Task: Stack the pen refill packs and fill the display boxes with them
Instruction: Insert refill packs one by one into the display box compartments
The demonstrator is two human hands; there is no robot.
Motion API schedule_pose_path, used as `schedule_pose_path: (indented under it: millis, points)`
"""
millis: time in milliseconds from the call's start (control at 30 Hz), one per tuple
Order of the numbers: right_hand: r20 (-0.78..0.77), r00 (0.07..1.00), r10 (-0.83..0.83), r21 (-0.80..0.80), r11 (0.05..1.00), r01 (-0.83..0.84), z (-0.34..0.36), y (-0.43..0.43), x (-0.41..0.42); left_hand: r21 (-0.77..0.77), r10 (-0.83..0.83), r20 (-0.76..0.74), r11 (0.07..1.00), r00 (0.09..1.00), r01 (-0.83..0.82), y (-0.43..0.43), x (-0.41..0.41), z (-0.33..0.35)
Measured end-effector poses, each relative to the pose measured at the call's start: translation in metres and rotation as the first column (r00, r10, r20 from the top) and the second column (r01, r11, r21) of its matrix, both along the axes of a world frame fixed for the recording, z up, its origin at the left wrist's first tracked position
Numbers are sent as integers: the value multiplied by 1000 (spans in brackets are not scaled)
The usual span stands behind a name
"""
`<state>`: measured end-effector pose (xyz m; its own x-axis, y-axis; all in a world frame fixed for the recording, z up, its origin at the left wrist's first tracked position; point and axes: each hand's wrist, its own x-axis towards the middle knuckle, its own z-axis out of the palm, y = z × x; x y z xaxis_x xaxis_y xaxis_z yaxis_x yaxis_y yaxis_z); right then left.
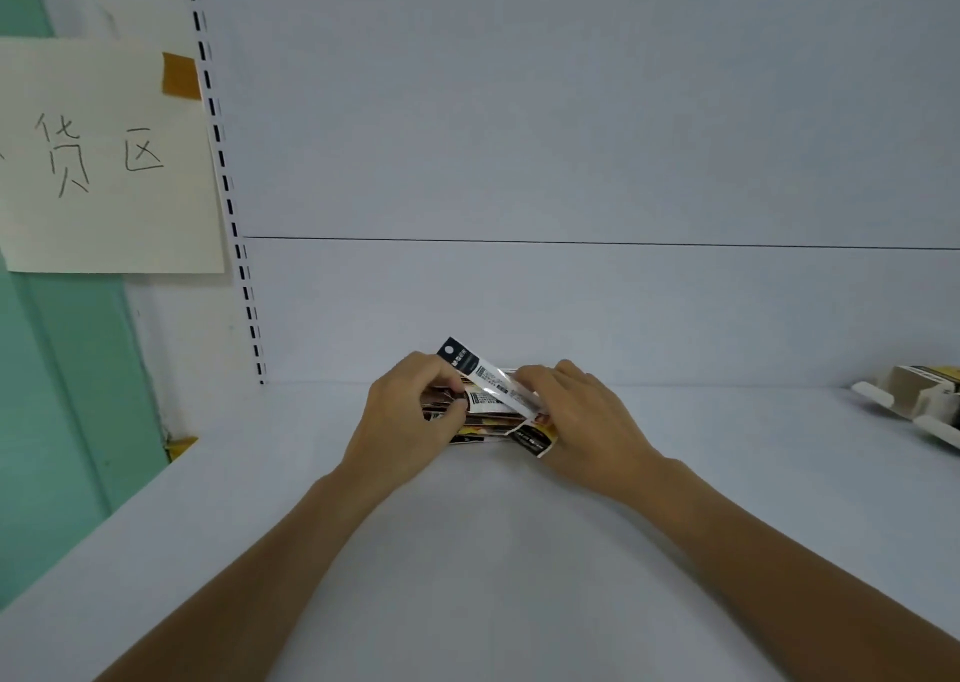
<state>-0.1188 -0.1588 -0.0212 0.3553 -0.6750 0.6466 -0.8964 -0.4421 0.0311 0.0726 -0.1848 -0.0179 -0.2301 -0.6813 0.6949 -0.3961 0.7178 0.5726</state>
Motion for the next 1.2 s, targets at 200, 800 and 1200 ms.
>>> schedule_pose_path:
  millis: [200,800,1200]
  points:
    - [-23,1000,-15,104,994,17,0,0,-5,405,3,-273,907,962,112,5,1,11]
    - [809,573,128,-45,986,-158,25,12,14,375,75,-397,923,915,87,-1,5,16]
    - [96,994,50,384,920,-84,8,1,30,-283,272,776,957,569,-70,33,-17,28]
